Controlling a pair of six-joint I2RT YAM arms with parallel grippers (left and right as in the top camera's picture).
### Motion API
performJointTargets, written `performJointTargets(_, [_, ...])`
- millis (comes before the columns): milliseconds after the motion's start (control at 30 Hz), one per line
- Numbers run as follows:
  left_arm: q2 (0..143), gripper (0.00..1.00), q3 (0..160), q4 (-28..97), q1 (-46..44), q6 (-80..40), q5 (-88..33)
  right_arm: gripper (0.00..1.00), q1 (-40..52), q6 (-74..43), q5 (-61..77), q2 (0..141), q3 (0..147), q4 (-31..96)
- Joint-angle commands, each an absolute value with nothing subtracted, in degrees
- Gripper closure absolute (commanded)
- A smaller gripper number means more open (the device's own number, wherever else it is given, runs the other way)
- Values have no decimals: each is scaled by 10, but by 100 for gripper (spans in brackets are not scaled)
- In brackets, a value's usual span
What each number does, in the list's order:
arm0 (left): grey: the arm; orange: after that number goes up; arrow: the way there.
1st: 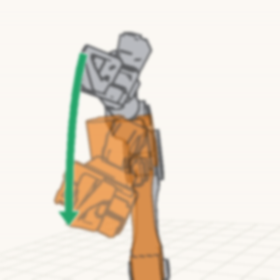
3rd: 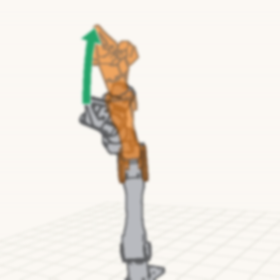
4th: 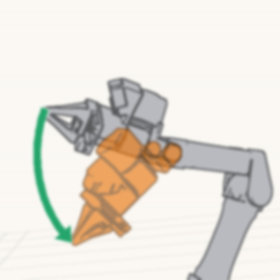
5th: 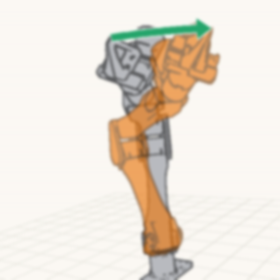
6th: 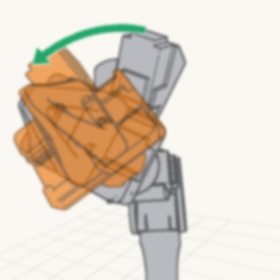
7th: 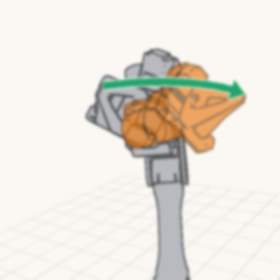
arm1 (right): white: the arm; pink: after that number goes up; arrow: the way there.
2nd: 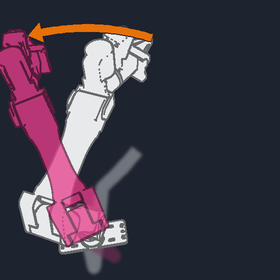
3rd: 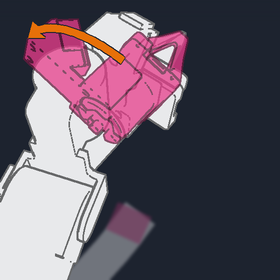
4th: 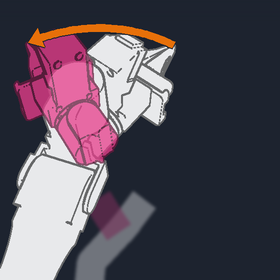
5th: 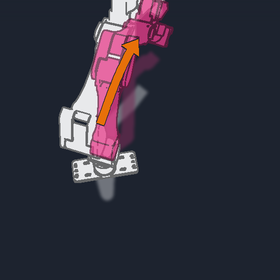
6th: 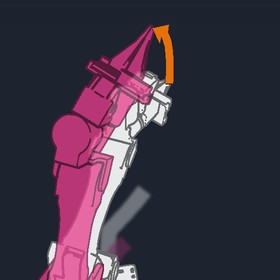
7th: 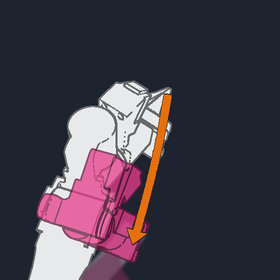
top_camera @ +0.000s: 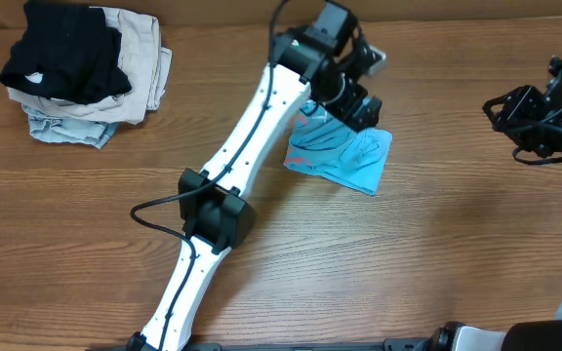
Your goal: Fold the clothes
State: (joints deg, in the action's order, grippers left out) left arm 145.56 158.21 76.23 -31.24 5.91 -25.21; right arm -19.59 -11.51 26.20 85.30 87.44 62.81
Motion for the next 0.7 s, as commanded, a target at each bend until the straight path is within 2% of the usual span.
performJointTargets(0, [1404,0,1663,758,-249,-31,-253,62,-166,-81,271,863,871,627])
performJointTargets(67, [1393,0,1695,756,-207,-67,-253,55,-138,-66,271,868,868,627])
performJointTargets(167, [1386,0,1726,757,-145,-95,-255,55,-78,-59,266,888,866,614])
performJointTargets(233, [1385,0,1731,765,-110,-91,-267,47,-21,-60,256,911,866,593])
performJointTargets(267, [1385,0,1731,772,-96,-90,-270,40,3,-60,256,923,866,580])
performJointTargets(333, [1386,0,1729,794,-71,-88,-269,36,61,-60,244,952,866,548])
performJointTargets(500, [1386,0,1716,834,-40,-48,-261,34,185,-35,132,1044,866,472])
performJointTargets(667, [1386,0,1714,870,-41,-16,-178,38,265,35,62,1108,866,446])
